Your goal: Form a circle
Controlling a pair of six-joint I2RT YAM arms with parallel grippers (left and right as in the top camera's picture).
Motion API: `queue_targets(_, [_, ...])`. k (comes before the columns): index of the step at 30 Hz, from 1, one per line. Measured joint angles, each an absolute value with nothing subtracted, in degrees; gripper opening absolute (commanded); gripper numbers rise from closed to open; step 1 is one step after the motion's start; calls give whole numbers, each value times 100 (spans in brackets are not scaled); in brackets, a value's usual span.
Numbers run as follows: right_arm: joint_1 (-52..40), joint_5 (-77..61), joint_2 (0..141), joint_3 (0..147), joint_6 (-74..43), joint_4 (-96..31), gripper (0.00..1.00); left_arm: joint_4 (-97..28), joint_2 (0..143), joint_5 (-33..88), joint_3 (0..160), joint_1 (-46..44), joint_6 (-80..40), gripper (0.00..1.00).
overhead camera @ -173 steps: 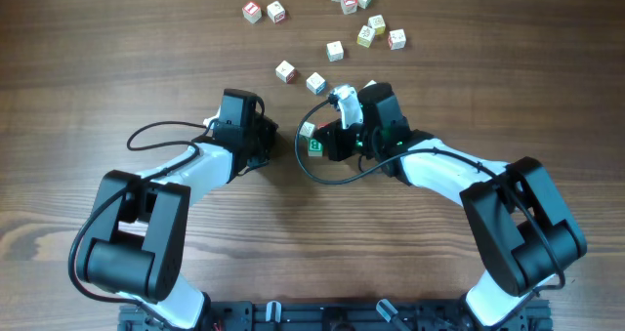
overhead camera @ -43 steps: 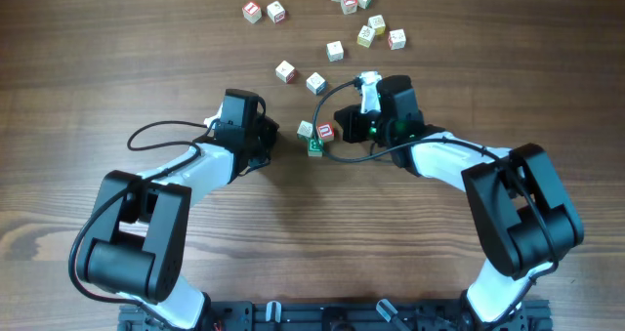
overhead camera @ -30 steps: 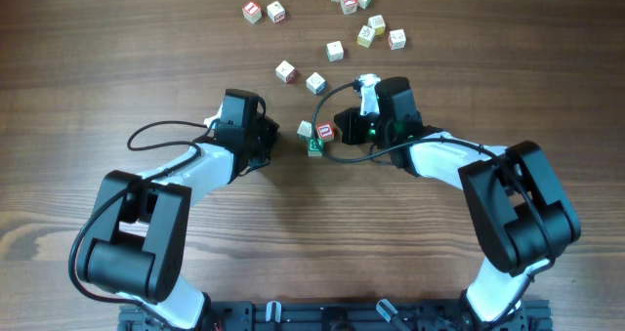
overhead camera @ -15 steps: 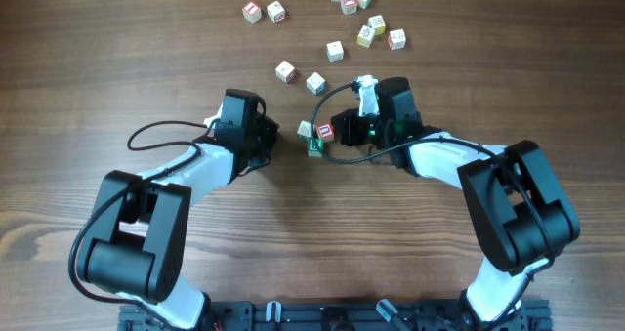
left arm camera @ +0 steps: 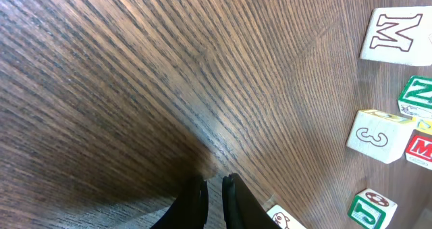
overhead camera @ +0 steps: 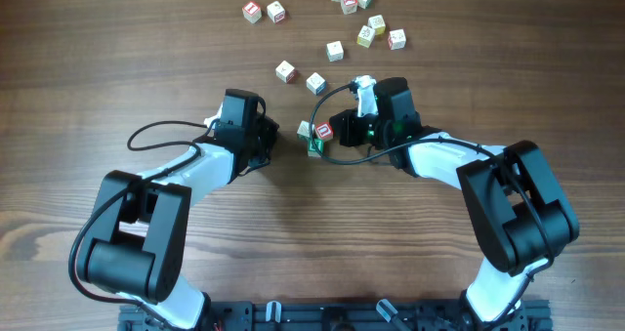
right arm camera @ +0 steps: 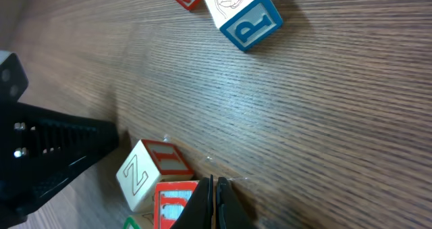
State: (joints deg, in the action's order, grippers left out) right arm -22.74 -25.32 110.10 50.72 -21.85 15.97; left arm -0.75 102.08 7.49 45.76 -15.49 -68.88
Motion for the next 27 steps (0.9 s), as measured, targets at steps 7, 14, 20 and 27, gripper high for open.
queue_targets(7, [-2150, -2307, 11010, 5074, -2231, 1573, 5, -78, 10208, 749, 4576, -1549, -6888, 11])
queue_targets(14, [-2010, -2331, 10534, 5089, -2228, 1354, 5, -119, 10208, 733, 4576, -1549, -6888, 10])
queue_targets(20, [-2047, -2377, 10353, 6130, -2121, 150, 5, -104, 10208, 733, 4576, -1549, -6886, 15])
queue_targets(27, [-2676, -1675, 10385, 6414, -1925, 113, 5, -75, 10206, 735, 4584, -1564, -6886, 14])
